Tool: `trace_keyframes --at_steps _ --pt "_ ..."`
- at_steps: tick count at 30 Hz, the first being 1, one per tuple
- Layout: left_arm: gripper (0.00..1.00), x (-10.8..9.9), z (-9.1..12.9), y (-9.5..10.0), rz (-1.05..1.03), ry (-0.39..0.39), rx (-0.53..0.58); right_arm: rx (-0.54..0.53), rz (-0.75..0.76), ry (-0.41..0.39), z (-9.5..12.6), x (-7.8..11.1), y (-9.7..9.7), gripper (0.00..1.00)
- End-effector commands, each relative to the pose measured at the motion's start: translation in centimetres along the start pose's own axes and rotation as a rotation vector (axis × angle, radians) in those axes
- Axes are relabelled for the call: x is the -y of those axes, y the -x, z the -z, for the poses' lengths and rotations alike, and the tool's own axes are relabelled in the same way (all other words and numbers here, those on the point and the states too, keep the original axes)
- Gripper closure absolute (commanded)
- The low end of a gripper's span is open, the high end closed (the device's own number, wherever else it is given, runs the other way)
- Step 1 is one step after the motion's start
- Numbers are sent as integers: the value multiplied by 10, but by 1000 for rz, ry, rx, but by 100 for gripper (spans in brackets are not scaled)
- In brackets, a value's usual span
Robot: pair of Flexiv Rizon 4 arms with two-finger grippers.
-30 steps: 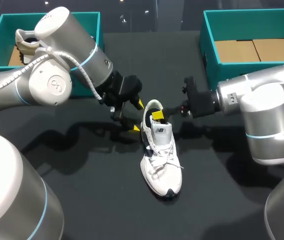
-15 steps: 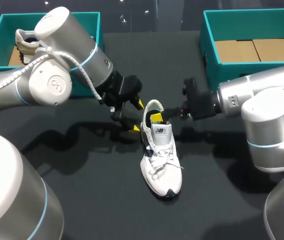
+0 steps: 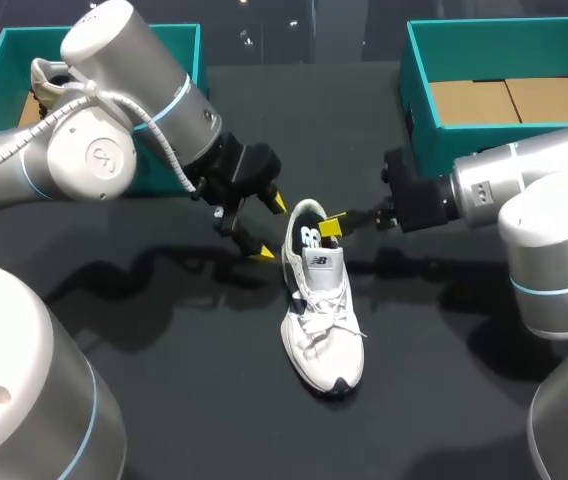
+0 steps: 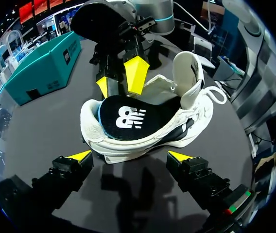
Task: Take the shoe out of the shoebox, open the shoe tongue, remove and reinsert the insole, then place the shoe into the shoebox
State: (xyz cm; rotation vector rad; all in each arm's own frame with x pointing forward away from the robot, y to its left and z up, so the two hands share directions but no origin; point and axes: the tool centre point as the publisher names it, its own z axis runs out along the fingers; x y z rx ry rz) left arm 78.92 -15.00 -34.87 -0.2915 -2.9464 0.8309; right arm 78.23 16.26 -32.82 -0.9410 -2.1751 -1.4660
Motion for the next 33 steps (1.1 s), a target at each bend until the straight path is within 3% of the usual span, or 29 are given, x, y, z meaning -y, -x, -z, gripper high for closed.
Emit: trace_keyframes --at_steps 1,11,18,22,24,26,28,33 --pt "0 -3 16 -8 -11 12 5 34 -21 -26 13 -2 4 64" --pt "0 -30 53 -18 -95 47 -49 121 -62 -87 51 -13 18 65" --pt "0 -59 84 -16 -116 102 -63 182 -102 -196 67 -22 22 67" --pt "0 -77 105 -15 -143 119 -82 252 -138 -291 78 -28 22 77" --pt "0 -87 117 -14 -176 117 -123 311 -158 -359 84 -30 22 100" --pt "0 -95 125 -13 -204 114 -139 414 -210 -421 91 -32 20 100" --pt "0 -95 125 -13 -204 114 -139 500 -279 -398 100 -36 15 100" --pt "0 -95 125 -13 -204 114 -139 500 -279 -398 100 -36 15 100"
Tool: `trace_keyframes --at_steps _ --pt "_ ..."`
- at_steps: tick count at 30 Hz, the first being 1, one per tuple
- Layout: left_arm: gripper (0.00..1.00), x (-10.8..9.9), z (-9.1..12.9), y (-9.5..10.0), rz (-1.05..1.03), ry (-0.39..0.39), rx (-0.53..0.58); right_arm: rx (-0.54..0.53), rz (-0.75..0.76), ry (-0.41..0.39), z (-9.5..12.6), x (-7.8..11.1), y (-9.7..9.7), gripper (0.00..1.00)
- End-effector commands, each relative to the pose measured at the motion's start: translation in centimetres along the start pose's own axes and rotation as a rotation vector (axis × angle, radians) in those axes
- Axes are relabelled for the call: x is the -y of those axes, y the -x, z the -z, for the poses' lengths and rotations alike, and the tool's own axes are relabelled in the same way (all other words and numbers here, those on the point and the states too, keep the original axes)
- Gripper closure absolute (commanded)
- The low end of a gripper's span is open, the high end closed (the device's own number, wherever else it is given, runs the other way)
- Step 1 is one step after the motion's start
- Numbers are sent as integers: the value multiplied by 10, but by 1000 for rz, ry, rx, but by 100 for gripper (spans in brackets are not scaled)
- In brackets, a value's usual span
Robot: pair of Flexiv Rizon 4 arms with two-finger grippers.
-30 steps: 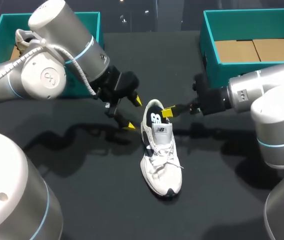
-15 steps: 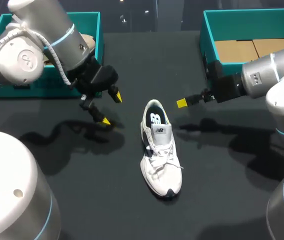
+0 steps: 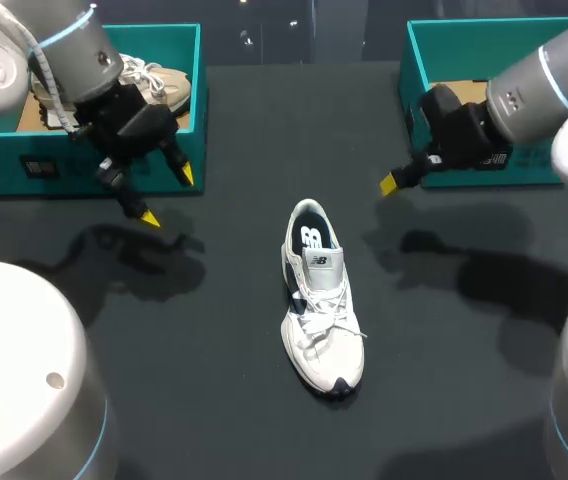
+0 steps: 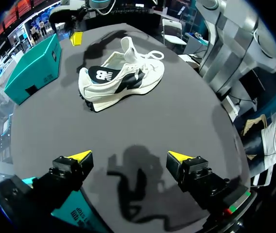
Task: Take the shoe out of the shoebox, open the shoe tongue, remove and reinsert the insole, then place the shoe into the shoebox
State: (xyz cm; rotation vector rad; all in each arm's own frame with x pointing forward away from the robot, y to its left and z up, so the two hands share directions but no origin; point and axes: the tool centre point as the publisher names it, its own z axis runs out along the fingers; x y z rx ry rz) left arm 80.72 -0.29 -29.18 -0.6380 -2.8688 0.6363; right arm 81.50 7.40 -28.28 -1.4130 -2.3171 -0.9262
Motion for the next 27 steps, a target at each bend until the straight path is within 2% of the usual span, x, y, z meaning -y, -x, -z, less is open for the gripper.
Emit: trace_keyframes --at_steps 1,7,13,20,22,27 --pt "0 1 0 -1 -1 3 1 143 -24 -127 8 0 -8 100" --pt "0 1 0 -1 -1 3 1 143 -24 -127 8 0 -8 100" --pt "0 -28 26 5 -183 61 -58 249 -85 -98 -18 3 -36 100" --pt "0 -61 58 15 -319 29 -129 383 -114 -78 -29 0 -68 100" --pt "0 -61 58 15 -319 29 -129 432 -154 -79 -31 -1 -71 100" --pt "0 -61 58 15 -319 29 -129 432 -154 -79 -31 -1 -71 100"
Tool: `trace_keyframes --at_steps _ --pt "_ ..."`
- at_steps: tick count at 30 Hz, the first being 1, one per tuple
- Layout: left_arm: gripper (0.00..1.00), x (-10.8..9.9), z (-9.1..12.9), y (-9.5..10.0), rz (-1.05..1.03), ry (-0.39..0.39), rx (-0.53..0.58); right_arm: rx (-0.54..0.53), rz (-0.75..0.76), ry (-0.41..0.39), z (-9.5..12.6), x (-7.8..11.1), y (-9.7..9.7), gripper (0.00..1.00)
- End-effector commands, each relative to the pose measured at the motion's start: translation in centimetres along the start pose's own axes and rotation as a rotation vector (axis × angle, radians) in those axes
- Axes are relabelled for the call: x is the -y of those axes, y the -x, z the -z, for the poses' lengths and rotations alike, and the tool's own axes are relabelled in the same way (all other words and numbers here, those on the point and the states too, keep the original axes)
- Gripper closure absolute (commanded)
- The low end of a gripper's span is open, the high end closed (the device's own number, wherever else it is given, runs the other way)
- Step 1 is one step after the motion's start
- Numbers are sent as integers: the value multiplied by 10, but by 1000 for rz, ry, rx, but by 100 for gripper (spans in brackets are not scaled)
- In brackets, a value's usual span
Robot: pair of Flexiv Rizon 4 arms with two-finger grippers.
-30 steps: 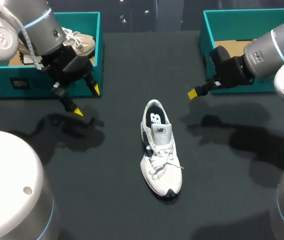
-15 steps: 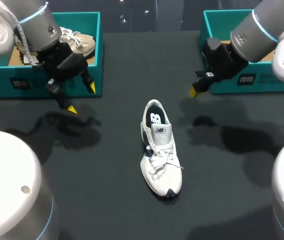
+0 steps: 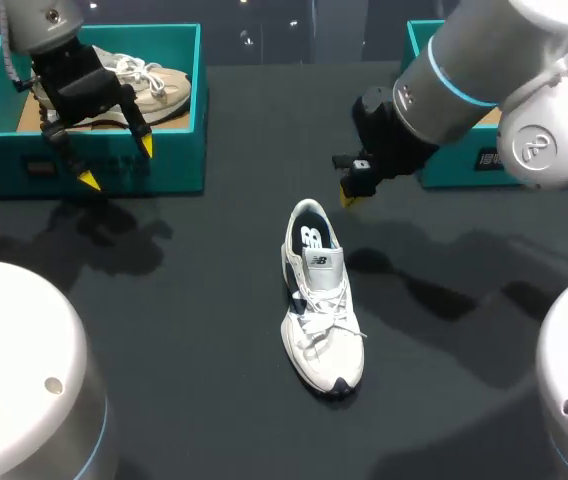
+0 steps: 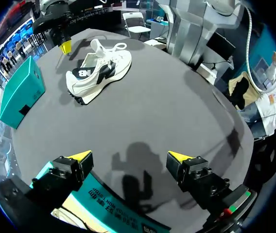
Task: Take the shoe out of the shoebox, open the shoe tongue, remove and reinsert the insole, then place the shoe into the shoebox
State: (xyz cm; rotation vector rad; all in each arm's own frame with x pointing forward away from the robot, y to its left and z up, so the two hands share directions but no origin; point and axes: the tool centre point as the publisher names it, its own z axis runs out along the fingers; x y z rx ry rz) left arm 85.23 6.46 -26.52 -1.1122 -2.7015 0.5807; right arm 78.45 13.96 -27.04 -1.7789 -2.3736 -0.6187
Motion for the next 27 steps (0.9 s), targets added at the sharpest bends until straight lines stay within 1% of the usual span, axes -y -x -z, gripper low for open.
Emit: trace_keyframes --at_steps 1,5,6,8,10,11,13,15,25,27 --pt "0 -1 0 5 -1 -2 -20 130 -2 -1 0 -1 -5 100" --pt "0 -1 0 5 -1 -2 -20 130 -2 -1 0 -1 -5 100" --pt "0 -1 0 5 -1 -2 -20 161 -23 -13 -3 0 -9 100" --pt "0 -1 0 5 -1 -2 -20 186 -22 -12 -9 2 -17 100" --pt "0 -1 0 5 -1 -2 -20 252 -50 -27 -16 4 -25 100" --pt "0 -1 0 5 -1 -2 -20 268 -46 -24 -20 6 -30 100" --pt "0 -1 0 5 -1 -2 -20 337 -61 -25 -28 10 -37 100" --pt "0 -1 0 5 -1 -2 -20 353 -57 15 -28 14 -40 100" --pt "0 -1 0 5 -1 -2 -20 353 -57 15 -28 14 -40 100" --pt "0 -1 0 5 -1 -2 -20 372 -61 1 -37 13 -39 100"
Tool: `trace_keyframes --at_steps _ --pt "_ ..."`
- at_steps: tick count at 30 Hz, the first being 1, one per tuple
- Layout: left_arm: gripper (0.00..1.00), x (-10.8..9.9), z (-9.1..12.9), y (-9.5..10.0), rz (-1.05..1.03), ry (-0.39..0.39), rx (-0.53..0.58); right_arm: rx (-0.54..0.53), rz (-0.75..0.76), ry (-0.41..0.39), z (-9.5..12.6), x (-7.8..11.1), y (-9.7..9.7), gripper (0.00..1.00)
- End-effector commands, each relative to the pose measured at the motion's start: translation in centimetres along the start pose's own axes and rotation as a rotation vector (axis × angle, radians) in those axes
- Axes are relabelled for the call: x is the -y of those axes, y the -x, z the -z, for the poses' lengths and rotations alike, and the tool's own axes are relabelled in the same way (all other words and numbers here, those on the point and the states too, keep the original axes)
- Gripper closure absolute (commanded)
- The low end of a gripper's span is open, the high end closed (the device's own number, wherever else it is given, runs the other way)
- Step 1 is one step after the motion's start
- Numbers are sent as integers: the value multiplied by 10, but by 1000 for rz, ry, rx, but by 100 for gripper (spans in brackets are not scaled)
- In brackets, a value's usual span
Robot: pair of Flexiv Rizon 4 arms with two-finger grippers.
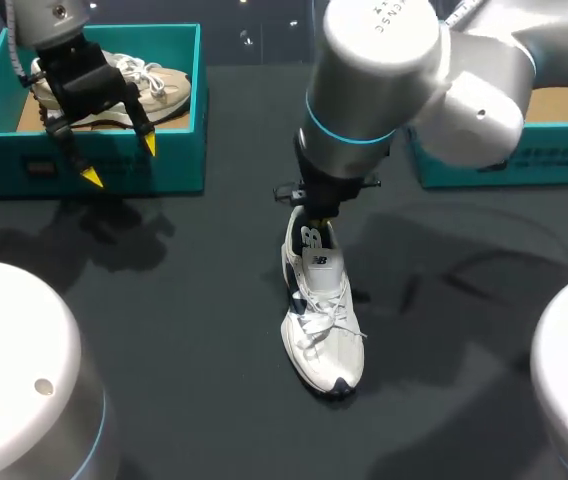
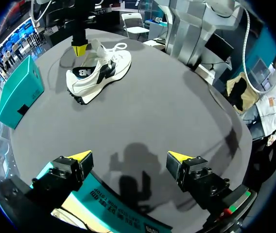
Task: Take the shoe out of the shoebox, open the shoe tongue, remove and reinsert the insole, then place the shoe into the shoebox
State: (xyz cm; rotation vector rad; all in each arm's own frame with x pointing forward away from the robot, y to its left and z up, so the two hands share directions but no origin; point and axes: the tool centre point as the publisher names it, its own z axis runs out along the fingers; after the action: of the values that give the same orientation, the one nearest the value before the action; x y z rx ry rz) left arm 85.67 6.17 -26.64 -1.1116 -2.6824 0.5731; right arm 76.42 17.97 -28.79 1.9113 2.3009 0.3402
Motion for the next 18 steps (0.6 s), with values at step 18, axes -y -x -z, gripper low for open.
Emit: trace_keyframes --at_steps 18 --pt "0 0 0 0 0 3 -1 273 -92 -10 -47 6 -2 100"
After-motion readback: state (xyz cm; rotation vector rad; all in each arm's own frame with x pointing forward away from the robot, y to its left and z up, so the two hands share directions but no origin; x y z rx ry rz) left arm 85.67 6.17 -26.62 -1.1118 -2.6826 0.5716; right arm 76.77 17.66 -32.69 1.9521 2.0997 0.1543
